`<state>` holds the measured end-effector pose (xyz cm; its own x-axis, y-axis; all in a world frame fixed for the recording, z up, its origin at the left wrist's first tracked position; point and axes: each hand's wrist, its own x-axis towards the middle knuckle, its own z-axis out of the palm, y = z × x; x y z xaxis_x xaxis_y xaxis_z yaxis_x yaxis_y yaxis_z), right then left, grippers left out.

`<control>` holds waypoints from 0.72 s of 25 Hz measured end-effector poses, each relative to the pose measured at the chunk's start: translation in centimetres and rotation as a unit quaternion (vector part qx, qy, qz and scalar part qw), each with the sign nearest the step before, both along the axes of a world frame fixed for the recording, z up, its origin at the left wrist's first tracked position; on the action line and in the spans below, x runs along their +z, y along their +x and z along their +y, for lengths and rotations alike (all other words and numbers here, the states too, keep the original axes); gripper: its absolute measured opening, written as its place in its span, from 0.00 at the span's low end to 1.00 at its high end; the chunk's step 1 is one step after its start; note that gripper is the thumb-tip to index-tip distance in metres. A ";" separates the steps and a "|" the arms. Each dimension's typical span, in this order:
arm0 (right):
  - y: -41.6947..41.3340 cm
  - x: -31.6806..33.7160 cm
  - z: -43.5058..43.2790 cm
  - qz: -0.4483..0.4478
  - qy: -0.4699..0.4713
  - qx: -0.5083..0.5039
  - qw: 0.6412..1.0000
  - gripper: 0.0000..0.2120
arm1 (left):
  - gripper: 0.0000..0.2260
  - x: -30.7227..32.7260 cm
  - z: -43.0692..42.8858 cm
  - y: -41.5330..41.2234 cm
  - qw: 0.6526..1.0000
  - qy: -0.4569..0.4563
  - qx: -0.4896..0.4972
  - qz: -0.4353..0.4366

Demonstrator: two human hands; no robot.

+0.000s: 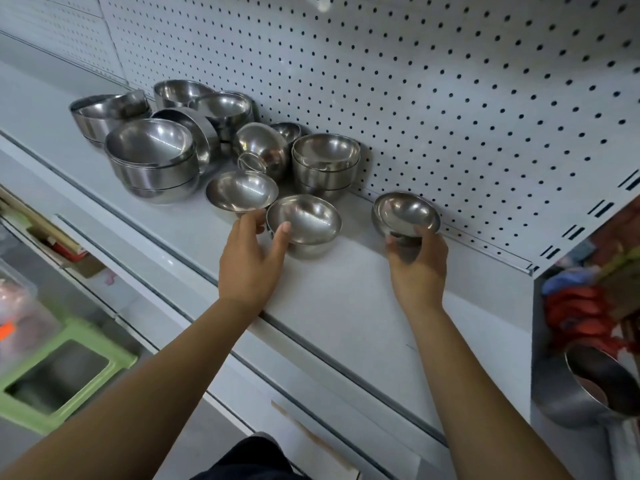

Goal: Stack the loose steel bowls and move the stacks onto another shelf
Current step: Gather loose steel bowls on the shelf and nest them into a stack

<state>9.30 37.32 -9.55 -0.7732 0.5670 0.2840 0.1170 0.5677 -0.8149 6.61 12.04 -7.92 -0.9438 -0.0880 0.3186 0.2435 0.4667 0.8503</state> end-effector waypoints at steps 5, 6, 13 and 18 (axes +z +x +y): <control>0.6 0.5 -0.3 0.092 -0.005 -0.044 0.995 0.16 | 0.18 0.2 -0.3 -0.1 1.000 0.008 -0.016 -0.017; 0.8 0.6 -0.5 0.129 0.008 -0.047 0.990 0.17 | 0.18 0.1 -0.2 -0.1 1.000 0.013 -0.021 -0.019; 2.4 1.2 -2.9 0.202 0.073 0.114 0.970 0.19 | 0.09 -0.4 -0.6 0.1 0.996 0.038 -0.084 -0.017; 2.4 1.0 -3.5 0.134 0.129 0.178 0.966 0.26 | 0.11 -0.2 -0.6 0.3 0.994 0.055 -0.092 -0.019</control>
<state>11.69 33.85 -8.58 -0.7857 0.1631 0.5967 -0.3178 0.7212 -0.6156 6.90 11.47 -8.07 -0.9586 0.0545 0.2795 0.2819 0.3209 0.9042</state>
